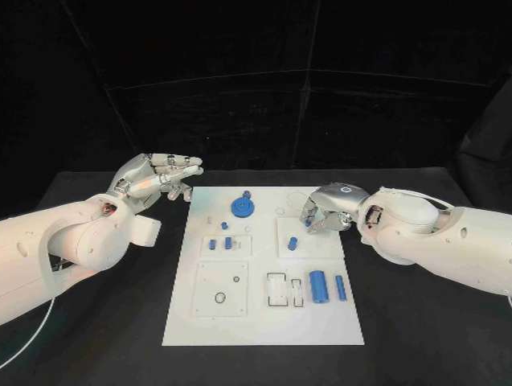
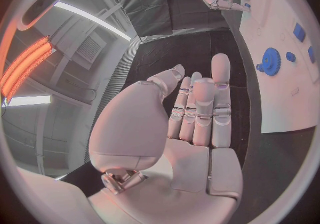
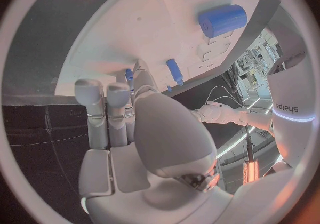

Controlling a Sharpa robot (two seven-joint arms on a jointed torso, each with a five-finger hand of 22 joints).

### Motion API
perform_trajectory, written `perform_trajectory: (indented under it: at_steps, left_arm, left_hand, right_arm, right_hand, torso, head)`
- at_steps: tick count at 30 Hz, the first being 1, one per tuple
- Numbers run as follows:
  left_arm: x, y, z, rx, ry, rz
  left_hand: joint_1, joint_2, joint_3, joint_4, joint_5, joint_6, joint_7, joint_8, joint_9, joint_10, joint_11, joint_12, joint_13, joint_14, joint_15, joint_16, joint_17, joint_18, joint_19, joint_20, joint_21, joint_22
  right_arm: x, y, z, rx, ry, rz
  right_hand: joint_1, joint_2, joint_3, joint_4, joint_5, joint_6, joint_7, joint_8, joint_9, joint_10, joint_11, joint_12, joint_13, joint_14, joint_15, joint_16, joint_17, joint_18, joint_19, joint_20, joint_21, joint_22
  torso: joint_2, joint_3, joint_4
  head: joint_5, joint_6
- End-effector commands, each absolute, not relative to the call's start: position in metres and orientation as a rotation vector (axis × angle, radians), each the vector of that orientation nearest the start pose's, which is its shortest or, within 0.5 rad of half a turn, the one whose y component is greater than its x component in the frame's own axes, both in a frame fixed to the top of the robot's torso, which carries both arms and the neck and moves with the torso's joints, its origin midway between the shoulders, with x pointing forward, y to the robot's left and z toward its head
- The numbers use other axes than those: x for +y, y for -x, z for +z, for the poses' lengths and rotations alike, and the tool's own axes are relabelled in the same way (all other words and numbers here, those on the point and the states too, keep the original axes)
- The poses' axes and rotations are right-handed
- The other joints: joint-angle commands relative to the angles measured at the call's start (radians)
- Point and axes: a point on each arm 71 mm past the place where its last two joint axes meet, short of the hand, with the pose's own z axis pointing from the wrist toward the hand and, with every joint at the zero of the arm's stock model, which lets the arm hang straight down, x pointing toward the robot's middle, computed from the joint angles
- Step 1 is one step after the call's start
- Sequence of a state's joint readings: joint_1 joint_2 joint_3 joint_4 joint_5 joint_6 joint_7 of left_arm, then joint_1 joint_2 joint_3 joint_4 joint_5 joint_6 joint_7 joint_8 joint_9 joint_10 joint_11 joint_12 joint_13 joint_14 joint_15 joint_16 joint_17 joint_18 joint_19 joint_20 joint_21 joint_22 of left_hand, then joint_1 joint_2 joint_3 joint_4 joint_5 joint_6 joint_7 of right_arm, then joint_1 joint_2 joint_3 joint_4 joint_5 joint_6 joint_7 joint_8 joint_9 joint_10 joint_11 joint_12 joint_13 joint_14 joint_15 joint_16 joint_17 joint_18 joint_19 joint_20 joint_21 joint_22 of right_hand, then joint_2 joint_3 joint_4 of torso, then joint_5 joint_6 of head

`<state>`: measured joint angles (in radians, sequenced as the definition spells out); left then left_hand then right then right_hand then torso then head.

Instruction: Assemble the parts on the task board

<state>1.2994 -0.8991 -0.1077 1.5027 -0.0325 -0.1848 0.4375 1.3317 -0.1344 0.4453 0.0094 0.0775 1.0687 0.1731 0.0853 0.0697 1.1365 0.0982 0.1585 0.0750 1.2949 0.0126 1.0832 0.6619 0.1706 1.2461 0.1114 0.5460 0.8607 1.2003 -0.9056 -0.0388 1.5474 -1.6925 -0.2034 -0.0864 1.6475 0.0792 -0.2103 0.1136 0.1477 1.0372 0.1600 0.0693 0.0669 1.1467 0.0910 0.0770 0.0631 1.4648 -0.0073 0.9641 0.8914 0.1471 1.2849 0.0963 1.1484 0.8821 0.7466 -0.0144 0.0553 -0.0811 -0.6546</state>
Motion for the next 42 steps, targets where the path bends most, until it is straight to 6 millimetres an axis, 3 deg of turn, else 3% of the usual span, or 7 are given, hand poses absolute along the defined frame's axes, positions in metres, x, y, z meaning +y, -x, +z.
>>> perform_trajectory:
  at_steps: [1,12,23,31,38,39,42]
  left_arm:
    - [0.237,-0.498,-0.149,1.4,0.975,-1.635]
    - [0.237,-0.497,-0.149,1.407,0.978,-1.634]
    - [0.239,-0.497,-0.15,1.409,0.982,-1.629]
    - [0.242,-0.497,-0.15,1.407,0.986,-1.62]
    - [0.243,-0.497,-0.15,1.407,0.988,-1.616]
    - [0.243,-0.497,-0.15,1.407,0.988,-1.616]
    - [0.243,-0.497,-0.15,1.408,0.988,-1.615]
  left_hand:
    - [0.0,0.008,-0.006,-0.001,0.0,0.002,-0.001,0.006,0.0,-0.002,0.003,0.005,0.0,-0.009,0.002,-0.005,-0.004,0.012,-0.008,0.002,-0.007,-0.002]
    - [0.004,0.011,-0.008,-0.002,0.001,-0.002,0.001,0.006,-0.001,-0.008,0.004,0.008,-0.001,-0.017,0.003,-0.012,-0.016,0.012,-0.011,0.002,-0.012,-0.005]
    - [0.008,0.014,-0.009,-0.004,0.001,-0.005,0.002,0.007,-0.001,-0.012,0.005,0.01,-0.002,-0.021,0.003,-0.015,-0.021,0.012,-0.012,0.003,-0.015,-0.008]
    - [0.01,0.014,-0.009,-0.005,0.001,-0.007,0.002,0.007,-0.001,-0.014,0.005,0.011,-0.002,-0.022,0.003,-0.016,-0.024,0.012,-0.012,0.003,-0.016,-0.008]
    - [0.011,0.014,-0.009,-0.006,0.001,-0.008,0.003,0.007,-0.002,-0.015,0.006,0.011,-0.002,-0.023,0.003,-0.016,-0.024,0.012,-0.012,0.003,-0.017,-0.009]
    - [0.011,0.014,-0.009,-0.006,0.001,-0.008,0.003,0.007,-0.002,-0.015,0.006,0.011,-0.002,-0.023,0.003,-0.016,-0.024,0.012,-0.012,0.003,-0.017,-0.009]
    - [0.011,0.014,-0.009,-0.006,0.001,-0.009,0.003,0.007,-0.002,-0.017,0.006,0.012,-0.003,-0.023,0.004,-0.017,-0.025,0.011,-0.012,0.003,-0.017,-0.009]
  right_arm:
    - [-0.217,-0.478,-0.186,1.684,0.426,0.486]
    - [-0.214,-0.48,-0.188,1.703,0.425,0.484]
    - [-0.212,-0.48,-0.188,1.697,0.432,0.466]
    - [-0.211,-0.473,-0.182,1.655,0.413,0.499]
    - [-0.213,-0.47,-0.176,1.602,0.373,0.525]
    - [-0.213,-0.469,-0.175,1.596,0.368,0.527]
    - [-0.215,-0.468,-0.173,1.583,0.357,0.532]
  right_hand:
    - [0.012,0.013,0.017,0.0,-0.018,-0.006,0.0,-0.005,-0.001,-0.005,-0.001,0.001,-0.001,0.036,0.006,0.022,0.016,-0.023,0.006,0.003,0.018,0.023]
    - [0.062,0.051,0.103,-0.012,-0.091,0.015,-0.003,-0.001,0.001,0.012,-0.004,0.001,-0.001,0.034,0.003,0.092,0.067,-0.033,0.018,0.003,0.082,0.105]
    - [0.077,0.047,0.206,-0.041,-0.095,0.073,-0.017,0.009,0.005,0.072,-0.019,0.011,0.002,0.034,-0.009,0.141,0.098,-0.047,0.041,-0.008,0.148,0.193]
    - [-0.024,-0.06,0.441,-0.067,-0.099,0.079,-0.017,-0.004,0.001,0.082,-0.012,-0.007,0.003,0.021,-0.005,0.166,0.086,-0.048,0.024,-0.001,0.174,0.219]
    - [-0.077,-0.101,0.545,-0.077,-0.097,0.077,-0.012,-0.004,0.001,0.077,-0.012,-0.009,0.002,0.019,-0.002,0.172,0.077,-0.047,0.02,0.001,0.178,0.222]
    - [-0.113,-0.126,0.618,-0.088,-0.095,0.079,-0.01,-0.003,0.002,0.078,-0.012,-0.007,0.003,0.018,-0.001,0.176,0.072,-0.047,0.019,0.002,0.181,0.224]
    - [-0.113,-0.126,0.618,-0.088,-0.095,0.079,-0.01,-0.003,0.002,0.078,-0.012,-0.007,0.003,0.018,-0.001,0.176,0.072,-0.047,0.019,0.002,0.181,0.224]
  torso:
    - [0.0,0.0004,-0.0005]
    - [0.0,0.0,-0.0003]
    - [-0.002,0.0007,-0.001]
    - [-0.002,0.0007,-0.0009]
    - [-0.004,-0.0003,0.0]
    - [-0.003,-0.0003,0.0001]
    - [-0.003,0.0002,0.0001]
  head:
    - [0.002,-0.003]
    - [-0.003,-0.008]
    - [-0.003,-0.013]
    - [-0.002,-0.015]
    - [-0.005,-0.014]
    - [-0.004,-0.013]
    - [-0.004,-0.014]
